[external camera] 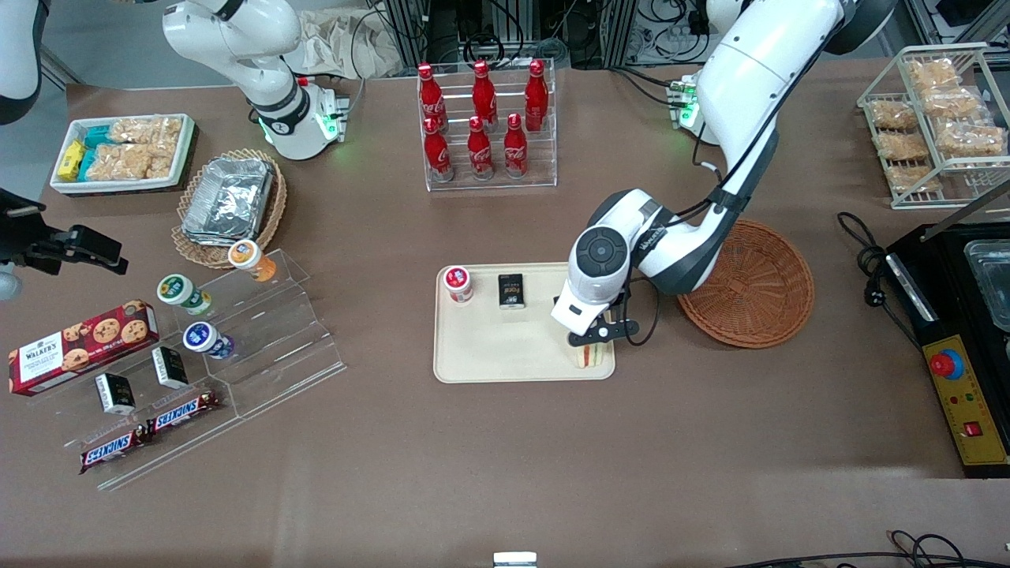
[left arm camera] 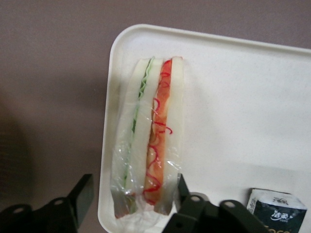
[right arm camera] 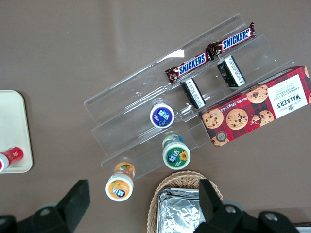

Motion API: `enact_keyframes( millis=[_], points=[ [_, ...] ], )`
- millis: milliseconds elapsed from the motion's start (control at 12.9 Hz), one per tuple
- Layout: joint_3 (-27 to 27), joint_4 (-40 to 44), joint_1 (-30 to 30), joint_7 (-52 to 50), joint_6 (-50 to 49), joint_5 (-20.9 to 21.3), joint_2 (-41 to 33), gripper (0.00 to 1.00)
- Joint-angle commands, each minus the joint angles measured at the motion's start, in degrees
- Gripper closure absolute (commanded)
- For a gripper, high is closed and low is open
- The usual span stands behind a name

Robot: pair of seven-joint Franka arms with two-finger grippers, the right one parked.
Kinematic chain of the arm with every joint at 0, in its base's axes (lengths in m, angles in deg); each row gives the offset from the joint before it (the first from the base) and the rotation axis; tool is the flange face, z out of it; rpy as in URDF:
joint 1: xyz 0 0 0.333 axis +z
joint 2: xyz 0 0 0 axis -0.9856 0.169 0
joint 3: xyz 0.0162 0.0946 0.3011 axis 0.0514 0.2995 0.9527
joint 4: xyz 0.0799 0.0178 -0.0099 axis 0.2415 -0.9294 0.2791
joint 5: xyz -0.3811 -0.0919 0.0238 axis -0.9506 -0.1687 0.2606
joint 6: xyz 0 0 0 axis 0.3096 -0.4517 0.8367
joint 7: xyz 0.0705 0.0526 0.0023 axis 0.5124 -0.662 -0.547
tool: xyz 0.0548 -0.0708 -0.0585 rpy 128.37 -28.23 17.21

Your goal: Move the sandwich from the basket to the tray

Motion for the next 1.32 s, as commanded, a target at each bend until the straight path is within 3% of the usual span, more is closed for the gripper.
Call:
enact_keyframes(
  millis=[0,311,544,778,1244],
  points=[
    [0.6,1.1,0.4,-1.2,-0.9,1.1,-2.2,0.00],
    [0.4,1.1,6.6,-0.2,-9.5,-0.2,-11.5,0.00],
    [0.7,1.3,12.0,3.0,-16.0,-6.5,-19.7,0.00],
    [8.1,0.8,12.8,11.3,-24.6,-12.9,-28.7,0.00],
    [22.1,-5.5,10.2,37.2,-30.8,-13.4,-42.7,0.00]
  ],
)
